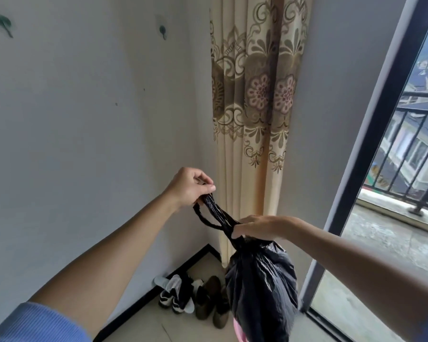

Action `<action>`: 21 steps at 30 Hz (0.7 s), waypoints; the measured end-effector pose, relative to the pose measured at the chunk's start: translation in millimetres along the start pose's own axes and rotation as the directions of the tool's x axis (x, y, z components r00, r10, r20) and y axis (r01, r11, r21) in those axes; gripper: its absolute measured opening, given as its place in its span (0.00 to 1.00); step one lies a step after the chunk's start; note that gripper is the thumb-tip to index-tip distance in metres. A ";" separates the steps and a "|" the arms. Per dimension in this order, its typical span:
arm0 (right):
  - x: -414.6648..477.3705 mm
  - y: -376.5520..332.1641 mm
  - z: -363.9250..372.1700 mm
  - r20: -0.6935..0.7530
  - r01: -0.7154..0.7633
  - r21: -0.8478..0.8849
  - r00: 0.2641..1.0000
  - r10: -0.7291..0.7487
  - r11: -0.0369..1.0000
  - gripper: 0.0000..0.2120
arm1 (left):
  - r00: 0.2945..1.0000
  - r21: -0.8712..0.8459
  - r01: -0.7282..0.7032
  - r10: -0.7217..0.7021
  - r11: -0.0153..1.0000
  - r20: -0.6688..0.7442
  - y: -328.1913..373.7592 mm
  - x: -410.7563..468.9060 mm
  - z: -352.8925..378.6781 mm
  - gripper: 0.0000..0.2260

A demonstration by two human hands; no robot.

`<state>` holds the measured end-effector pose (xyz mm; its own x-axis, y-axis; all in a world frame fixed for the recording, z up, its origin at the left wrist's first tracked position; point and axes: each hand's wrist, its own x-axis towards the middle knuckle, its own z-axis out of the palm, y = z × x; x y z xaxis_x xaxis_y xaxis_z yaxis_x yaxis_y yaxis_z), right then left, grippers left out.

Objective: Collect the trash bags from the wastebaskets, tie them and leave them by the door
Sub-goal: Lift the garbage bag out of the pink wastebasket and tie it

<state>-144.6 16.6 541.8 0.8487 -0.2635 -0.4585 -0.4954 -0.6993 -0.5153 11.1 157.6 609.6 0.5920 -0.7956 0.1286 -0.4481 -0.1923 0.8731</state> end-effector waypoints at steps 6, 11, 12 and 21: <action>7.3 4.0 66.5 -0.353 -0.005 -0.358 0.926 -0.130 0.934 0.38 | 0.970 -0.230 0.049 0.009 0.972 0.243 -1.7 -4.2 29.0 0.03; 12.4 13.3 72.1 -0.294 0.034 -0.258 0.949 -0.112 0.966 0.28 | 0.978 -0.217 0.190 -0.166 0.957 0.127 -36.6 -2.9 25.0 0.09; 12.0 14.2 72.9 -0.254 0.053 -0.236 0.961 -0.114 0.970 0.26 | 0.971 -0.187 0.231 -0.215 0.955 0.106 -46.1 -3.7 21.8 0.10; 12.1 7.5 76.6 -0.113 0.174 -0.076 0.977 -0.182 0.982 0.25 | 0.924 -0.421 0.382 -0.328 0.823 0.197 -77.4 -16.7 25.5 0.07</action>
<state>-152.2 59.1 476.8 0.9402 -0.2052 -0.2719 -0.3244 -0.7832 -0.5305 18.8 171.2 527.8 0.5616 -0.7853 -0.2605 0.1397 -0.2203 0.9654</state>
